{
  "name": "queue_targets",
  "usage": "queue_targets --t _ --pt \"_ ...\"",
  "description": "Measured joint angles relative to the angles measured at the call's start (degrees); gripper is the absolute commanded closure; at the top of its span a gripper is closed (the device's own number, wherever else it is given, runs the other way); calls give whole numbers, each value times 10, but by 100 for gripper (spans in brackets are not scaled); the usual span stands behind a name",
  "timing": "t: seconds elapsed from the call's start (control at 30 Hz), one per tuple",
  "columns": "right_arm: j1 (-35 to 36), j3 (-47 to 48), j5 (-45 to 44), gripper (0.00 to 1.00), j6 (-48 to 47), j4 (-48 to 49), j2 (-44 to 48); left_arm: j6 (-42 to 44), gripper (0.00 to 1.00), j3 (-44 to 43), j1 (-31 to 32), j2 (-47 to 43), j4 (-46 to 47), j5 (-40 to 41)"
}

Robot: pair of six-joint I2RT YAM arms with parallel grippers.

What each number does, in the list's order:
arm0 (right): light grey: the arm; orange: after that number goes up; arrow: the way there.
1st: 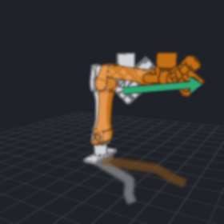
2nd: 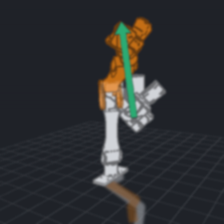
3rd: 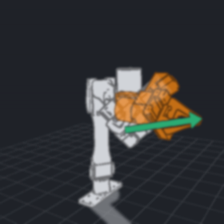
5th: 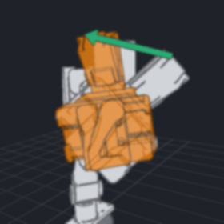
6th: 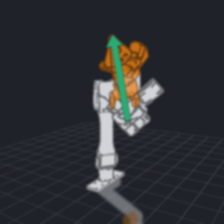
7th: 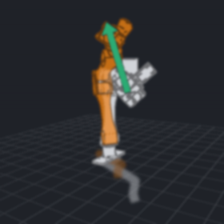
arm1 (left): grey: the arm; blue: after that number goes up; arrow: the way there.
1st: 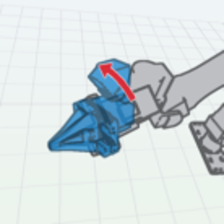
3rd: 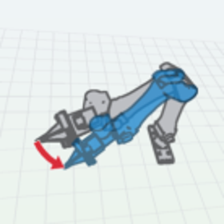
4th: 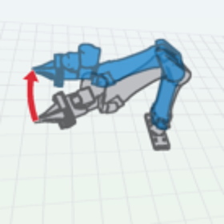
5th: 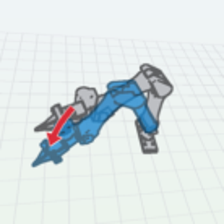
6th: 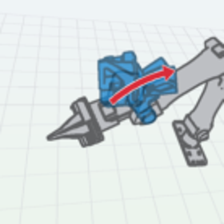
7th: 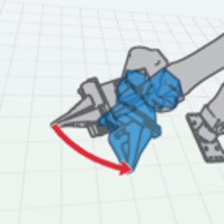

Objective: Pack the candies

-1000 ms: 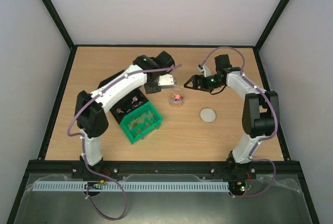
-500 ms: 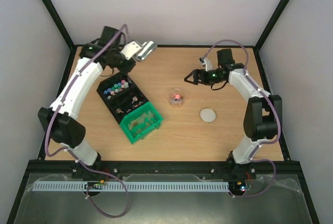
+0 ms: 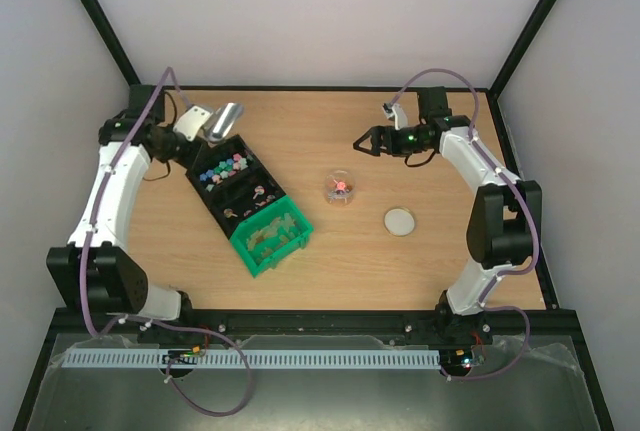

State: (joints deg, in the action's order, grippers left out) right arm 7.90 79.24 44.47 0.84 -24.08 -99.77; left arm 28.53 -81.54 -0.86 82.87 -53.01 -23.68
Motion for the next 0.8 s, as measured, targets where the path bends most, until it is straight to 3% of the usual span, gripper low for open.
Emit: queue_targets --t 0.13,0.3,0.63,0.8 --pt "1 0 0 1 0 0 0 19 98 37 -35 -31 0 -14" --pt "1 -4 -1 1 -5 0 1 29 98 80 -32 -56 9 -23" --pt "1 -68 -21 1 -20 5 74 -16 98 120 91 -89 71 -11" --pt "1 -91 -31 1 -28 13 104 -48 98 123 119 -89 101 -2"
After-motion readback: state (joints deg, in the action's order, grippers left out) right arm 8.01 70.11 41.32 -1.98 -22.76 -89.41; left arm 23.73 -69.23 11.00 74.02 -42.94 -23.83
